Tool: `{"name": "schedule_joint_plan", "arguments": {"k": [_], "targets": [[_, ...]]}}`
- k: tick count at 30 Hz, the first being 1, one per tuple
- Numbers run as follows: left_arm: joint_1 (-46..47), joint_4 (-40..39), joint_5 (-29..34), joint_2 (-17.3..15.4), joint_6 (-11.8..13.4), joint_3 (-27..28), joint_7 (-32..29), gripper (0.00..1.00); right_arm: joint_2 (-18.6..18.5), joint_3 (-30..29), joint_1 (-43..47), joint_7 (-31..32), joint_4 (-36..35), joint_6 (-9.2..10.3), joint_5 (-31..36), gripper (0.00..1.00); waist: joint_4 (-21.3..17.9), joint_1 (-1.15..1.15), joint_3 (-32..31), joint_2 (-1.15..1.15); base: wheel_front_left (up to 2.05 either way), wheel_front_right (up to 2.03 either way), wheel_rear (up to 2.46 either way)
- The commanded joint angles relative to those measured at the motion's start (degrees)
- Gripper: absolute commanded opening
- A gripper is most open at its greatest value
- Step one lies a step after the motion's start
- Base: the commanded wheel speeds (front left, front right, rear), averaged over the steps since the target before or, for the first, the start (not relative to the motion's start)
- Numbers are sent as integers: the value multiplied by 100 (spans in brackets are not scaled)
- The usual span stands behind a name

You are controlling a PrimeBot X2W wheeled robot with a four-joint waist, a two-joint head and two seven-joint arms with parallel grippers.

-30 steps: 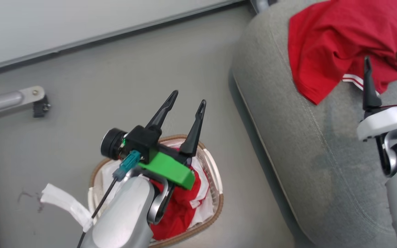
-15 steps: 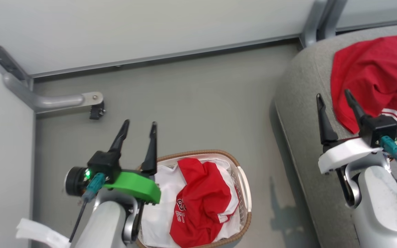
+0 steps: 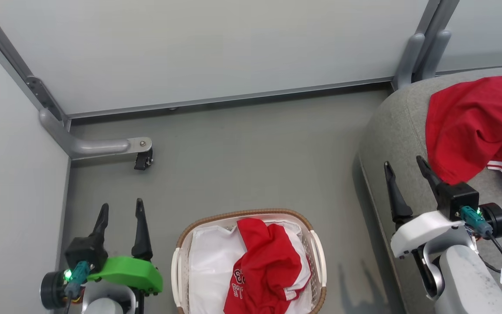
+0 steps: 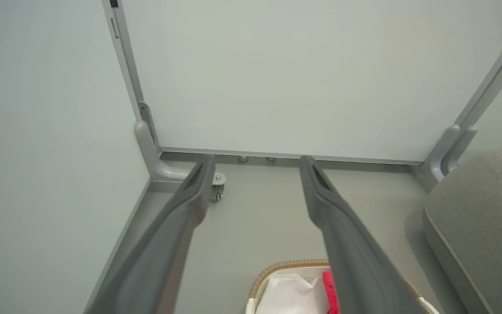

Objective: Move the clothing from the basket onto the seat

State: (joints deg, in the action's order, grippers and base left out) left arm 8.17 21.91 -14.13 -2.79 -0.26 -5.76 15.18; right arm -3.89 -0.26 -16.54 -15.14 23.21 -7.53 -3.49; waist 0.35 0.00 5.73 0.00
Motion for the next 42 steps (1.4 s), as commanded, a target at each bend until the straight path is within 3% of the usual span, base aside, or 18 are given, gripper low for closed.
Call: {"name": "schedule_joint_plan", "arguments": {"k": [1, 11, 19, 30, 42], "targets": [[-129, 6, 11, -21, 27, 79, -5, 100, 11, 17, 106, -1, 22, 8, -10, 100, -15, 0, -36, 0, 0, 0, 0], [-438, -14, -76, -21, -9, 293, -5, 100, 48, 64, 197, -1, 47, 8, 0, 100, -56, 0, -75, 0, 0, 0, 0], [-207, 173, -200, -22, -168, -60, -4, 100, 57, 105, -3, -1, -47, 8, -57, 100, -102, 0, 173, 0, 0, 0, 0], [696, 591, -519, -22, -395, -879, -5, 100, 19, 310, -717, -1, -489, 8, -146, 100, -388, 0, 1295, 0, 0, 0, 0], [2010, 1517, -510, -27, -580, -1309, -5, 100, 76, 588, -1740, -1, -1214, 8, -360, 100, -910, 0, 2815, 0, 0, 0, 0]]}}
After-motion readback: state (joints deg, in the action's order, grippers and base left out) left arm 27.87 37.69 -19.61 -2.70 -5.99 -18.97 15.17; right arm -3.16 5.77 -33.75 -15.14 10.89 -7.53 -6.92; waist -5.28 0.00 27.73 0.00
